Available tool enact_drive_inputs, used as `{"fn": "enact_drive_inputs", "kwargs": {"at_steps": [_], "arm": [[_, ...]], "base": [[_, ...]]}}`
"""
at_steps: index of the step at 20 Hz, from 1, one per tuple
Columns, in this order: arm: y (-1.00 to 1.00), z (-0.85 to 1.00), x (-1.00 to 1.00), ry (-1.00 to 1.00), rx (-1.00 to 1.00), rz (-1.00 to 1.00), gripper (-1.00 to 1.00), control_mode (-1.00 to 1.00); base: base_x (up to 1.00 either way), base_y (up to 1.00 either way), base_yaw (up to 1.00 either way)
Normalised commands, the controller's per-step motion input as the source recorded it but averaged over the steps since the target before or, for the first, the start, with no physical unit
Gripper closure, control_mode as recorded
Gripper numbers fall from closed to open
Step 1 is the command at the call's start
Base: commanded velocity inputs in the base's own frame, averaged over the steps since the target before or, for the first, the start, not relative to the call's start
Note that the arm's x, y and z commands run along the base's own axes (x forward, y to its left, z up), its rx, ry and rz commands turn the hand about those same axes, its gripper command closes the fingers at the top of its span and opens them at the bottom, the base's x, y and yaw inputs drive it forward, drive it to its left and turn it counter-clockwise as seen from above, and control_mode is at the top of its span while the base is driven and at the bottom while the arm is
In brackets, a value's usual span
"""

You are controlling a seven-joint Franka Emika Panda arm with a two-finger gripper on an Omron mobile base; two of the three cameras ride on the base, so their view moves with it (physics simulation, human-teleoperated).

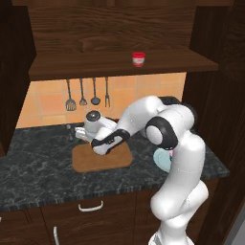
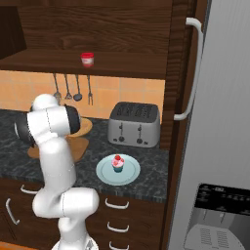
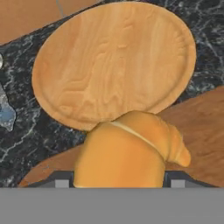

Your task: From the different types of pastries on the counter, select a croissant and place it on the cutting board. Then retrieve a jar of jam from the cabinet and place it alongside the croissant on the cutting board.

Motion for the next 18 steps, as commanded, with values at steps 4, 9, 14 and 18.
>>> {"fn": "enact_drive_inputs", "kwargs": {"at_steps": [4, 9, 14, 18], "arm": [[0.00, 0.00, -0.97, -0.08, 0.05, 0.00, 1.00, -1.00], [0.01, 0.00, -0.28, -0.09, 0.00, 0.01, 1.00, -1.00], [0.16, -0.08, 0.02, -0.05, 0.00, 0.08, 1.00, -1.00], [0.11, -0.01, -0.01, 0.00, 0.01, 0.09, -1.00, -1.00]], "base": [[0.00, 0.00, 0.00], [0.00, 0.00, 0.00], [0.00, 0.00, 0.00], [0.00, 0.00, 0.00]]}}
